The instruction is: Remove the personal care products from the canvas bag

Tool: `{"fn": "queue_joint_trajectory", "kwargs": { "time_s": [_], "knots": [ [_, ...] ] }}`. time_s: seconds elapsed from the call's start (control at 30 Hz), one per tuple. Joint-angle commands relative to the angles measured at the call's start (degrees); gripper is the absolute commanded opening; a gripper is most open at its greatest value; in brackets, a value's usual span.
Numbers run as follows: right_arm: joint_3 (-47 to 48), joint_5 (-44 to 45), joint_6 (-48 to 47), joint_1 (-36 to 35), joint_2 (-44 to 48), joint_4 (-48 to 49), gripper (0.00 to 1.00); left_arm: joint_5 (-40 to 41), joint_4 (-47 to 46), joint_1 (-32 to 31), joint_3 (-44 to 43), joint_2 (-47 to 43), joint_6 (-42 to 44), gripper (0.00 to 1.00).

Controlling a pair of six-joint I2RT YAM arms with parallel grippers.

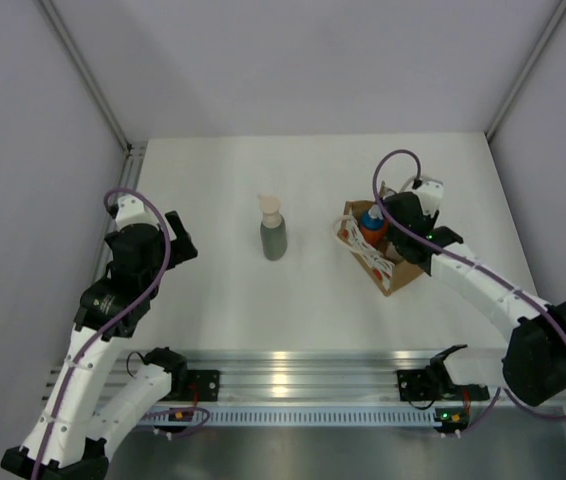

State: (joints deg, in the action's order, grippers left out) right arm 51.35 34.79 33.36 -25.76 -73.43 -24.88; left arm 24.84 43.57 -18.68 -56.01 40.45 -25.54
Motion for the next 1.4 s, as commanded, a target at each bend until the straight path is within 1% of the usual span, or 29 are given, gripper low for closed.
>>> {"fn": "queue_joint_trajectory", "kwargs": {
  "time_s": [0.0, 0.33, 0.63, 0.73, 0.83, 0.87, 0.93, 0.97, 1.0, 1.1, 1.13, 1.2, 1.23, 1.3, 1.33, 1.37],
  "knots": [
    [2.79, 3.28, -4.97, -0.78, 6.36, 4.05, 0.00, 0.21, -1.82, 0.31, 0.29, 0.16, 0.31, 0.98],
    [4.54, -2.00, -11.30, -0.78, 13.21, 3.79, 0.00, 0.74, -1.82, 0.22, 0.29, -0.02, 0.32, 0.98],
    [13.59, -8.06, -17.19, -1.66, 16.38, -2.62, 0.00, 1.26, -1.91, 0.31, 0.29, -0.19, 0.23, 0.98],
    [15.87, -11.48, -18.59, -2.10, 18.22, -3.50, 0.00, 1.09, -1.82, 0.22, 0.29, -0.19, 0.05, 0.98],
    [18.16, -17.72, -20.09, -2.28, 19.55, -3.50, 0.00, 0.82, -1.82, 0.31, 0.29, -0.19, 0.14, 0.98],
    [18.69, -21.74, -20.44, -2.28, 19.73, -3.59, 0.00, 0.65, -1.91, 0.22, 0.29, -0.11, 0.14, 0.98],
    [20.70, -24.84, -20.97, -2.89, 19.55, -3.94, 0.00, 0.12, -2.00, 0.22, 0.29, 0.07, 0.14, 0.98],
    [21.41, -28.33, -20.97, -3.07, 19.29, -4.38, 0.00, -0.14, -2.00, 0.31, 0.29, 0.16, 0.14, 0.98],
    [22.12, -30.02, -21.49, -3.50, 18.68, -4.56, 0.00, -1.01, -2.09, 0.31, 0.29, 0.33, 0.23, 0.98],
    [24.49, -32.50, -22.46, -7.54, 16.92, -5.09, 0.00, -1.72, -2.26, 0.22, 0.37, 0.60, 0.49, 0.98],
    [25.45, -32.59, -22.81, -10.42, 16.39, -5.09, 0.00, -1.73, -2.26, 0.22, 0.37, 0.60, 0.49, 0.98],
    [26.69, -33.73, -23.43, -13.34, 15.25, -5.09, 0.00, -1.73, -2.35, 0.22, 0.46, 0.60, 0.49, 0.98],
    [27.74, -33.82, -23.61, -16.49, 14.03, -5.09, 0.00, -1.46, -2.26, 0.22, 0.46, 0.51, 0.49, 0.98],
    [28.97, -32.16, -24.22, -19.93, 11.92, -5.00, 0.00, -1.29, -2.26, 0.22, 0.46, 0.42, 0.49, 0.98],
    [30.20, -31.19, -24.49, -23.51, 11.12, -5.00, 0.00, -1.02, -2.26, 0.22, 0.46, 0.34, 0.49, 0.98],
    [30.73, -29.27, -25.27, -25.11, 10.33, -5.00, 0.00, -0.94, -2.26, 0.22, 0.46, 0.42, 0.49, 0.98]
  ]
}}
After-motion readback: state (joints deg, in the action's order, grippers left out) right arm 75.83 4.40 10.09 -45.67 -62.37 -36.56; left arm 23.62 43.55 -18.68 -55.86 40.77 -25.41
